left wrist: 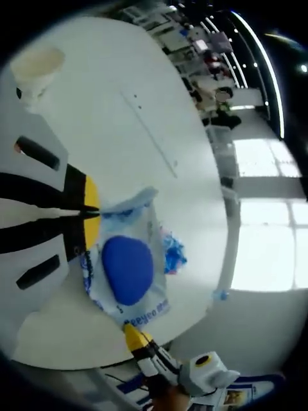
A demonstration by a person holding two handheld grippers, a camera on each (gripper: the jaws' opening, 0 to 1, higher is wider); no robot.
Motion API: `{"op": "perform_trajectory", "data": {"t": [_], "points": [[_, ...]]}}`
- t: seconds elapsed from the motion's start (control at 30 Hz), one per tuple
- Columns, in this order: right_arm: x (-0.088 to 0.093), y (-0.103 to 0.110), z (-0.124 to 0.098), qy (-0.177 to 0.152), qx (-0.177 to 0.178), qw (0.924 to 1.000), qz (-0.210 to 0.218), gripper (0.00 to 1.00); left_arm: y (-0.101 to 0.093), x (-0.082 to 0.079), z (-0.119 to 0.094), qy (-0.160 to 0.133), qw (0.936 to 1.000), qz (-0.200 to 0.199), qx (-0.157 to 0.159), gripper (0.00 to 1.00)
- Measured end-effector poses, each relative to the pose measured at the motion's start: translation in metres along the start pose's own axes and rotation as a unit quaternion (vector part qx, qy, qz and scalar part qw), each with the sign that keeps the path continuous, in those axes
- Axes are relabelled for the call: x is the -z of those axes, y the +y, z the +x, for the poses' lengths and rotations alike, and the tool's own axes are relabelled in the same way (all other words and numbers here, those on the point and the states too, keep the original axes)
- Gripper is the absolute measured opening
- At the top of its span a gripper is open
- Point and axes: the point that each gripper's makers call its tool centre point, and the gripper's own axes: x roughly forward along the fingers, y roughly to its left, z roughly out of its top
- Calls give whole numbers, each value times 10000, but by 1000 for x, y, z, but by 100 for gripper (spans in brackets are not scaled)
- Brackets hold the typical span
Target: Arrange the tabletop items into an orderly group along one side of the table until the central work area is clear of visible clutter.
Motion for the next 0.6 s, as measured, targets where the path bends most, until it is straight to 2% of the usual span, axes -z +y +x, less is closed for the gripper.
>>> {"op": "perform_trajectory", "data": {"t": [0.17, 0.37, 0.47, 0.6], "points": [[-13, 0, 5, -36, -5, 9998, -178, 1, 5, 2, -12, -135, 9997, -126, -132, 0], [-23, 3, 11, -24, -8, 9992, -400, 1, 7, 5, -20, -128, 9994, -14, -315, 0], [-29, 3, 15, -18, -4, 9986, -519, 1, 11, 5, -25, -210, 9987, -138, -440, 0], [-36, 3, 20, -8, 10, 9976, -691, 1, 12, 9, -29, -148, 9978, -342, -542, 0]]}}
